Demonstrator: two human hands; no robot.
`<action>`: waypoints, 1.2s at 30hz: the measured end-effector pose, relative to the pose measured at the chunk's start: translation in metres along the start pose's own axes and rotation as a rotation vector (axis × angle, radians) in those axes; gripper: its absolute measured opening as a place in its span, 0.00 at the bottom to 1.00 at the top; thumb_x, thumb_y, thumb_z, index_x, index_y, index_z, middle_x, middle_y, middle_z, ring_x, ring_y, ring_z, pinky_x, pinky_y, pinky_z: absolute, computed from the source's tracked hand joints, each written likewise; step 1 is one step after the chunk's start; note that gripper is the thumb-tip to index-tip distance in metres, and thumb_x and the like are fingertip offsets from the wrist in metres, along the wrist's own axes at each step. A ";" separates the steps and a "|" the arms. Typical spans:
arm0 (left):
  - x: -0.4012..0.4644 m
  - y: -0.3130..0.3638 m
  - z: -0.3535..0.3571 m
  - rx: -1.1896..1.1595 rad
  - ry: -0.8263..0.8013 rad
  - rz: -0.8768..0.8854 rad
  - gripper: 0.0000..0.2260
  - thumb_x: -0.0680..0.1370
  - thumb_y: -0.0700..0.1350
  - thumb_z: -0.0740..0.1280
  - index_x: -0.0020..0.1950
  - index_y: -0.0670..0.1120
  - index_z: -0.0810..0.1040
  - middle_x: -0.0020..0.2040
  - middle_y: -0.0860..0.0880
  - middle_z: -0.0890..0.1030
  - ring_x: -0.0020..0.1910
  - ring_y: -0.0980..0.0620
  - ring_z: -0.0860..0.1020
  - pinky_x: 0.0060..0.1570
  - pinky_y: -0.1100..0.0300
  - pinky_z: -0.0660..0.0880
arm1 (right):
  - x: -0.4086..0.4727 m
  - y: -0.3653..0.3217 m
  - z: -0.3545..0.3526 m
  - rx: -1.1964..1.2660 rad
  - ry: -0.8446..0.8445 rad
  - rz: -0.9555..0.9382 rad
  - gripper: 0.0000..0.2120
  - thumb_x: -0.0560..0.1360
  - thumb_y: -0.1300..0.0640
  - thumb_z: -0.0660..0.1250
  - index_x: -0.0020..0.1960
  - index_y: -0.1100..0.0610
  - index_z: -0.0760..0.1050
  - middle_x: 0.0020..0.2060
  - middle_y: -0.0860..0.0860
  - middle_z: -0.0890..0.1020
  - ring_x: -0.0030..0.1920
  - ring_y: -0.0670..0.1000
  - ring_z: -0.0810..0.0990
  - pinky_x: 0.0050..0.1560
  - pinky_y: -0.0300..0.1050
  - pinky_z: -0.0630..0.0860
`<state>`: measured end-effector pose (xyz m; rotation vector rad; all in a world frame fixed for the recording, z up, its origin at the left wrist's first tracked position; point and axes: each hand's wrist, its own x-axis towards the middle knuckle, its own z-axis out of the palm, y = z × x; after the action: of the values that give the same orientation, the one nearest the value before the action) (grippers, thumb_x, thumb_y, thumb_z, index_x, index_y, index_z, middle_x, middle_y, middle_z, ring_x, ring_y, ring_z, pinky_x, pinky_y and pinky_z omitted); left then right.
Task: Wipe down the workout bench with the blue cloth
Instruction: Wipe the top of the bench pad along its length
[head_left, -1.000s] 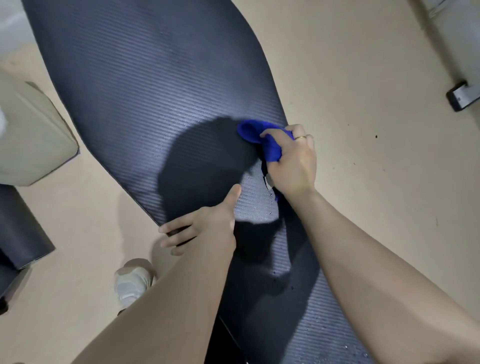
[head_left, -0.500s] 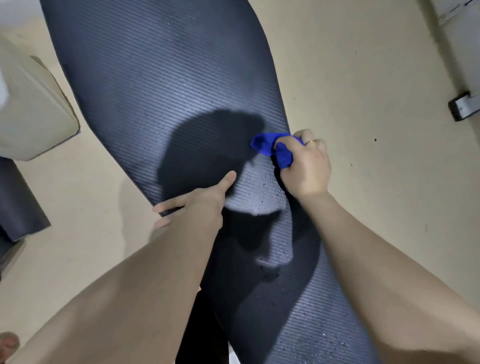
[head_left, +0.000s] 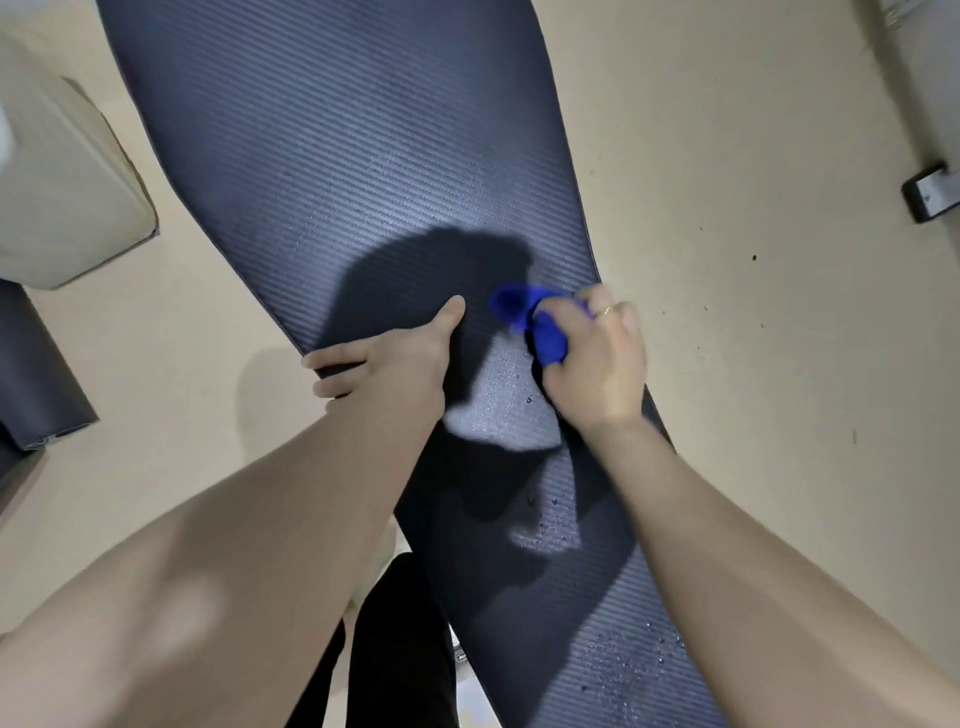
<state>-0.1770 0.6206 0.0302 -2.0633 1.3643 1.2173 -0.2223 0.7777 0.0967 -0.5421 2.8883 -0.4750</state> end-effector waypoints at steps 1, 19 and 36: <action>-0.038 0.003 -0.016 0.078 0.017 0.028 0.64 0.53 0.76 0.69 0.78 0.48 0.43 0.76 0.40 0.55 0.74 0.38 0.58 0.71 0.40 0.57 | -0.018 -0.001 0.004 -0.019 -0.044 -0.071 0.14 0.64 0.60 0.60 0.47 0.51 0.79 0.44 0.57 0.77 0.38 0.60 0.73 0.39 0.49 0.74; -0.039 -0.055 -0.127 1.170 0.257 1.189 0.50 0.52 0.67 0.75 0.64 0.36 0.74 0.64 0.39 0.77 0.59 0.43 0.78 0.58 0.46 0.72 | -0.085 -0.067 0.022 0.027 -0.200 -0.154 0.13 0.62 0.56 0.62 0.44 0.51 0.79 0.40 0.56 0.78 0.34 0.59 0.74 0.33 0.47 0.74; 0.011 -0.048 -0.147 1.113 0.337 1.582 0.44 0.52 0.67 0.74 0.59 0.41 0.78 0.54 0.44 0.81 0.53 0.46 0.67 0.51 0.52 0.59 | -0.026 -0.105 0.028 -0.165 -0.078 -0.062 0.20 0.63 0.59 0.69 0.56 0.51 0.77 0.51 0.58 0.77 0.47 0.62 0.74 0.45 0.52 0.72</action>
<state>-0.0667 0.5334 0.0955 -0.1612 2.9494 0.1042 -0.1579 0.6875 0.1082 -0.6608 2.8583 -0.2186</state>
